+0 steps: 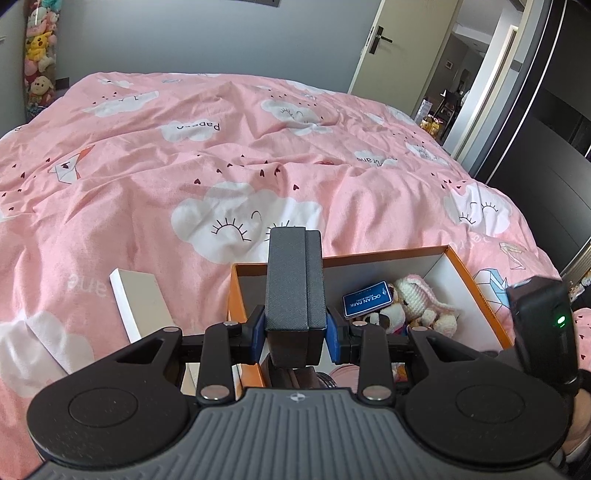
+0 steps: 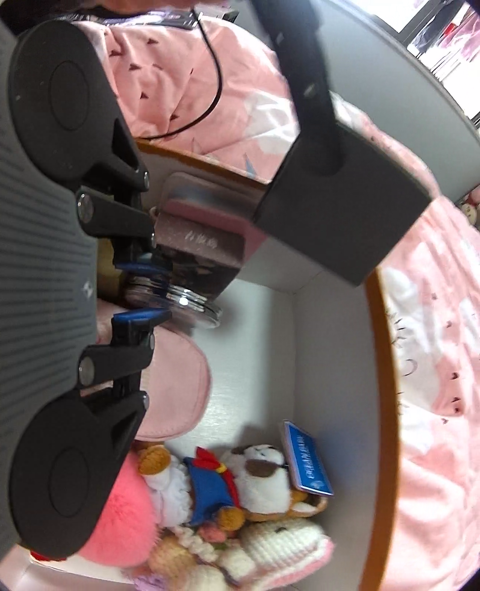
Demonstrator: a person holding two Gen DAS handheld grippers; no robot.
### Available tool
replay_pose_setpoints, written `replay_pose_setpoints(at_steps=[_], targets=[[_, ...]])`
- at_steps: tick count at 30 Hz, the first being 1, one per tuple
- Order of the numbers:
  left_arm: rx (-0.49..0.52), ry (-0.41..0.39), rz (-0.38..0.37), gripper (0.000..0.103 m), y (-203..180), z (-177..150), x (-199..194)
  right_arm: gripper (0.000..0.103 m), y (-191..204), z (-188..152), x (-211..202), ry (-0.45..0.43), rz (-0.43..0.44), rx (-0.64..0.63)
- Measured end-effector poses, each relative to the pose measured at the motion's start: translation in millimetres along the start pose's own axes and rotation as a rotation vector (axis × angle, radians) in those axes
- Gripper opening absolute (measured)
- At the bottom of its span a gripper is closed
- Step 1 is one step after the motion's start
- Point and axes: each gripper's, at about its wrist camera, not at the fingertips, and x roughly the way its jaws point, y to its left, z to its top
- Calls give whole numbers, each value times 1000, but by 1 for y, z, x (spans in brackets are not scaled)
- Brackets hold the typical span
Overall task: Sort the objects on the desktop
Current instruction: 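Lower the round tins into the box with right tool while left tool holds the case above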
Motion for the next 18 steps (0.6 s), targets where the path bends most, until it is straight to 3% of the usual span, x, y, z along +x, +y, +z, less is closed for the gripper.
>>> replay_pose_setpoints(at_steps=[8, 15, 18], targets=[[15, 18, -11, 37, -6, 3, 7, 20, 1, 0, -3, -9, 20, -67], [17, 23, -15, 37, -9, 4, 10, 21, -1, -3, -8, -24, 82, -23], [17, 28, -17, 37, -11, 3, 12, 15, -1, -6, -5, -22, 102, -27]])
